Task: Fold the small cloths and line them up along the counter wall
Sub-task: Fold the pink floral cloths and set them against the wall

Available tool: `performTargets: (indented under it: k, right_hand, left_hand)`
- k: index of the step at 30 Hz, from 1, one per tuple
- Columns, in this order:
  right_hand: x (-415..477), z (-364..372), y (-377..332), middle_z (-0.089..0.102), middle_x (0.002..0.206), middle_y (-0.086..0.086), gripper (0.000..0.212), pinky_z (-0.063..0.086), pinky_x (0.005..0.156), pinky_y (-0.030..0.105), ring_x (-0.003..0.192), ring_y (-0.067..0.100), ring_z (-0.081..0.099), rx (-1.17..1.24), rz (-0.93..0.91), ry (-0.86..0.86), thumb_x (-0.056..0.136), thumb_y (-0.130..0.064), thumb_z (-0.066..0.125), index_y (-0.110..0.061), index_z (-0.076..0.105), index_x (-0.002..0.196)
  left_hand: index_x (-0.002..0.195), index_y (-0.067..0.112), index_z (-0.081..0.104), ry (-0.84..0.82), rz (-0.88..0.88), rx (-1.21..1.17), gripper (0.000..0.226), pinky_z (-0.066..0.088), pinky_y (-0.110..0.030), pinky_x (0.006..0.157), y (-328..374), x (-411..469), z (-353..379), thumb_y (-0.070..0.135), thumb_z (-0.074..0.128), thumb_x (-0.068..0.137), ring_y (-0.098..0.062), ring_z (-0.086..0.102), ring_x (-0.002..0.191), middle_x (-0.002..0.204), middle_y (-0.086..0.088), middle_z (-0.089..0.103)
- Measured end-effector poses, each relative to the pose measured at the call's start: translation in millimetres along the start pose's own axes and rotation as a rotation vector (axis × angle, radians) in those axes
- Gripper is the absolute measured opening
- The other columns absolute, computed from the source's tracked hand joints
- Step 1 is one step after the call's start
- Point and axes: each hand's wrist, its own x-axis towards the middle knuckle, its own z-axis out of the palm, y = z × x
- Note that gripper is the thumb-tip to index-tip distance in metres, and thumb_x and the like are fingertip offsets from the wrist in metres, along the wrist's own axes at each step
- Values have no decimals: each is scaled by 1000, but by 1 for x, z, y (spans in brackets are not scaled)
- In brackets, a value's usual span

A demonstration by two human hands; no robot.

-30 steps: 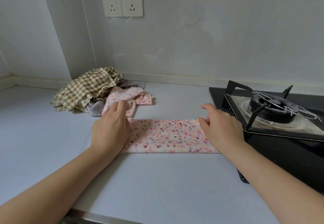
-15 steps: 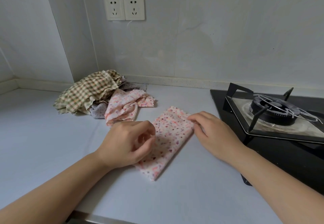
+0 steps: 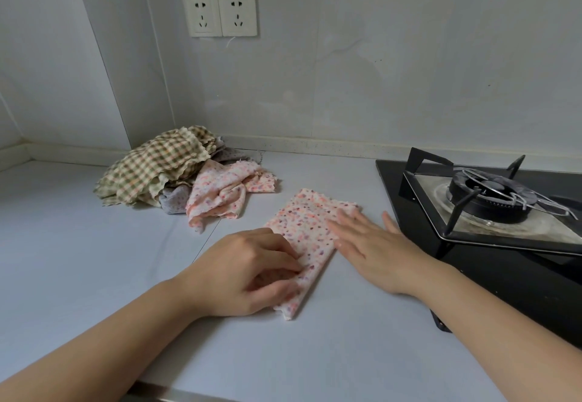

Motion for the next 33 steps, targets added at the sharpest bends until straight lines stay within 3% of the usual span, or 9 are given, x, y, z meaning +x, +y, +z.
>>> performTargets:
  k: [6, 11, 13, 15, 16, 18, 21, 27, 33]
  right_hand:
    - [-10, -1, -14, -19, 152, -26, 48, -17, 116, 41, 140, -3, -21, 33, -163, -102, 101, -47, 12, -48, -7, 145]
    - [1, 3, -3, -13, 159, -11, 53, -13, 116, 51, 146, 10, -13, -18, 128, 4, 102, -45, 10, -33, -2, 152]
    - [0, 4, -2, -11, 160, -9, 53, -13, 116, 50, 146, 10, -12, -4, 137, 43, 102, -43, 11, -28, 2, 153]
    - [0, 4, -5, -11, 159, -12, 53, -12, 117, 48, 145, 6, -13, 29, 92, 26, 103, -41, 12, -28, 1, 153]
    - [0, 4, -5, -10, 159, -14, 52, -11, 117, 47, 145, 5, -12, 44, 88, 11, 103, -40, 12, -28, 1, 153]
    - [3, 4, -4, -8, 159, -15, 51, -10, 117, 49, 146, 5, -10, 69, 103, 2, 103, -37, 12, -30, 2, 153]
    - [3, 4, -4, -9, 159, -17, 51, -8, 117, 50, 146, 5, -10, 68, 111, -8, 103, -35, 12, -31, 0, 153]
    - [2, 2, -5, -10, 158, -18, 51, -5, 117, 51, 147, 9, -8, 86, 131, -18, 103, -35, 12, -33, 0, 152]
    - [9, 5, -5, -11, 159, -12, 53, -4, 117, 52, 147, 14, -8, 88, 213, 7, 102, -36, 11, -27, 0, 153]
  left_hand:
    - [95, 20, 72, 45, 35, 36, 24, 50, -29, 72, 1, -1, -1, 36, 55, 93, -13, 61, 83, 97, 6, 64]
    - [91, 23, 71, 30, 41, 38, 19, 49, -31, 64, 2, -1, -3, 35, 58, 91, -12, 59, 76, 89, 7, 62]
    - [95, 24, 70, 68, -1, 50, 19, 50, -32, 67, 2, -1, -1, 34, 55, 92, -11, 59, 81, 92, 8, 61]
    - [108, 22, 67, 105, -73, 77, 28, 50, -32, 81, 1, 4, 2, 38, 48, 94, -12, 58, 96, 108, 5, 61]
    - [121, 22, 62, 87, -122, 77, 39, 46, -31, 93, 1, 9, 3, 42, 42, 93, -12, 54, 111, 124, 4, 57]
    - [146, 24, 34, -63, -192, 65, 64, 25, -29, 113, 2, 17, 6, 55, 27, 91, -6, 24, 141, 155, 6, 27]
    - [151, 33, -4, -401, -197, 124, 73, -3, -35, 119, 9, 21, 14, 64, 5, 86, 4, -16, 141, 157, 18, -11]
    - [147, 42, -15, -549, -139, 173, 63, -16, -39, 116, 26, 8, 7, 61, 5, 90, 1, -28, 138, 154, 19, -24]
    - [147, 34, -19, -587, -113, 184, 78, -19, -36, 115, 44, -4, 2, 69, 13, 86, 2, -30, 137, 152, 19, -28]
